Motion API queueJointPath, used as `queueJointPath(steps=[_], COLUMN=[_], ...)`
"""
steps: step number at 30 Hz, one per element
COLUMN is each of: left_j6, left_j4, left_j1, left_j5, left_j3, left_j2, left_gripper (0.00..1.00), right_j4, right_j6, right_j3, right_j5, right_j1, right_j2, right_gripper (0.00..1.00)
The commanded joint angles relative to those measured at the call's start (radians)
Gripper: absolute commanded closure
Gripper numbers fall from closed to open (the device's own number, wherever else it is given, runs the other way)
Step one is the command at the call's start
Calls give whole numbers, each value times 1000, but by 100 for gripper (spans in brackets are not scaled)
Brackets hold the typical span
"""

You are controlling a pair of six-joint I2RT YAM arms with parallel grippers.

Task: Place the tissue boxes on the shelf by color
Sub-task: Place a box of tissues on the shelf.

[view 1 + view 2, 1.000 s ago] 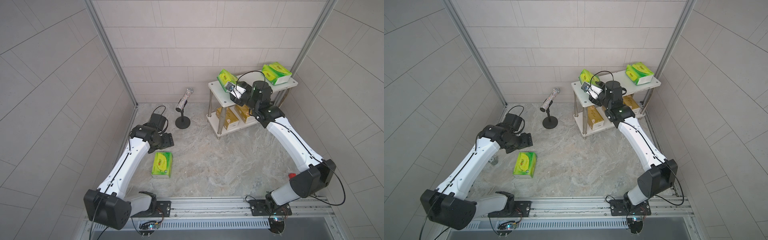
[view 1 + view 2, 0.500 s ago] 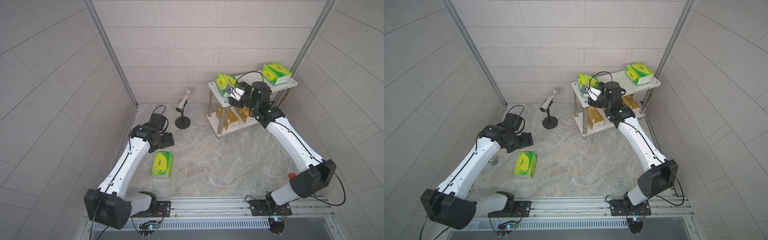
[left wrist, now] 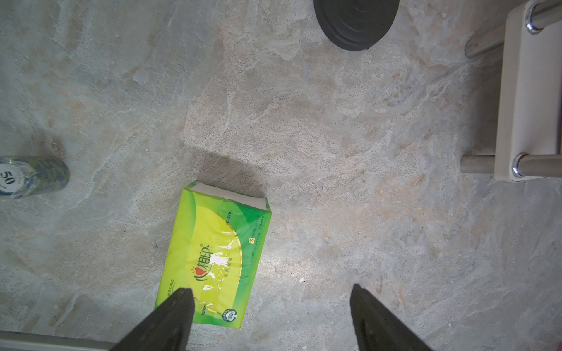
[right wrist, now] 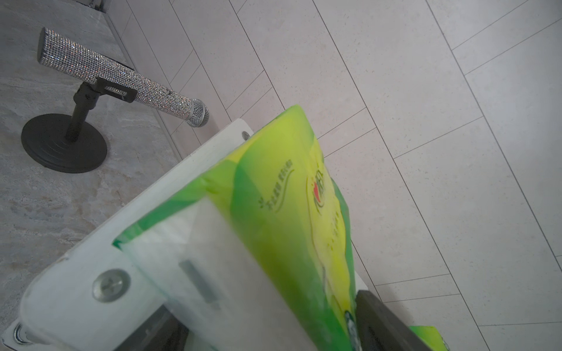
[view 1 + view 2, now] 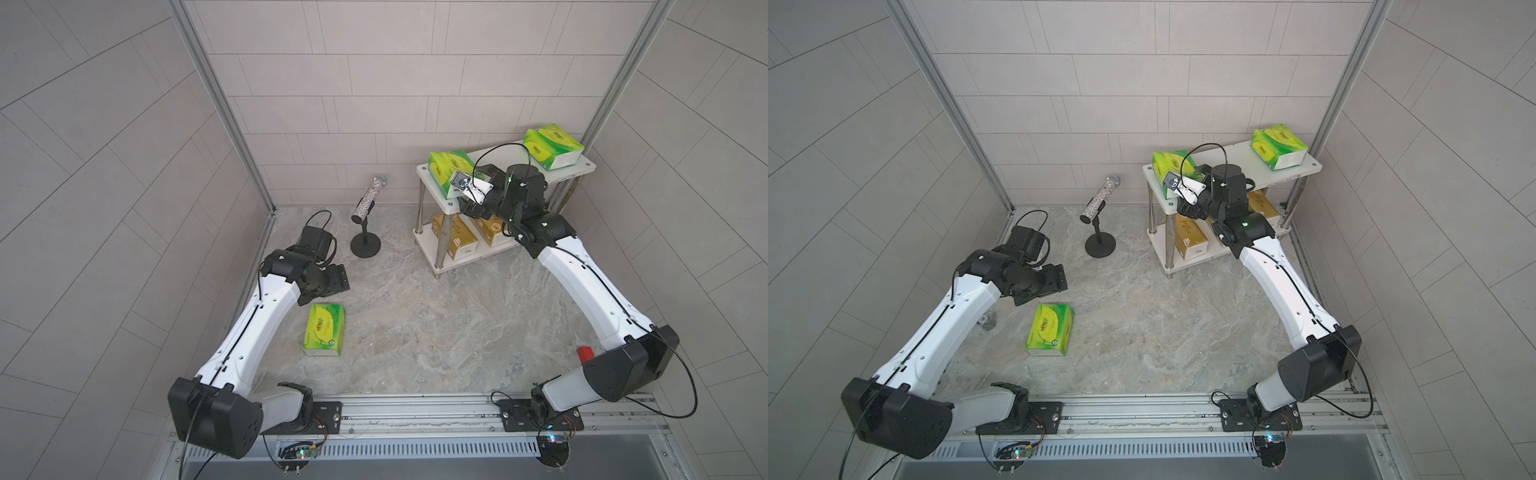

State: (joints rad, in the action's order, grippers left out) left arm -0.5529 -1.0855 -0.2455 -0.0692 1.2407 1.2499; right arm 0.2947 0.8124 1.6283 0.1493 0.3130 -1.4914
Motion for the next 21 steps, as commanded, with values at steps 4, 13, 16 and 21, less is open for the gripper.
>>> queueJointPath(steps=[4,13,16,21], left_j6=[-5,-2,-1,0], left_j4=[5,15,18,18], left_j1=[-5,-6,-6,-6], left_j5=[-2,-16,-13,-15], left_j3=[-7,-4,-1,0], left_j2=[-9,3,4,5], left_gripper=[12,12,12,12], right_j4=[34,70,84,128], right_j6=[-13,-10,-9,-12], right_j3=[-14,-53,-68,-64], right_j5=[-2,-14,-19,-17], right_j1=[-3,-3,-5,-10], right_j2=[58,110,125,135], right_gripper=[10,6,6,5])
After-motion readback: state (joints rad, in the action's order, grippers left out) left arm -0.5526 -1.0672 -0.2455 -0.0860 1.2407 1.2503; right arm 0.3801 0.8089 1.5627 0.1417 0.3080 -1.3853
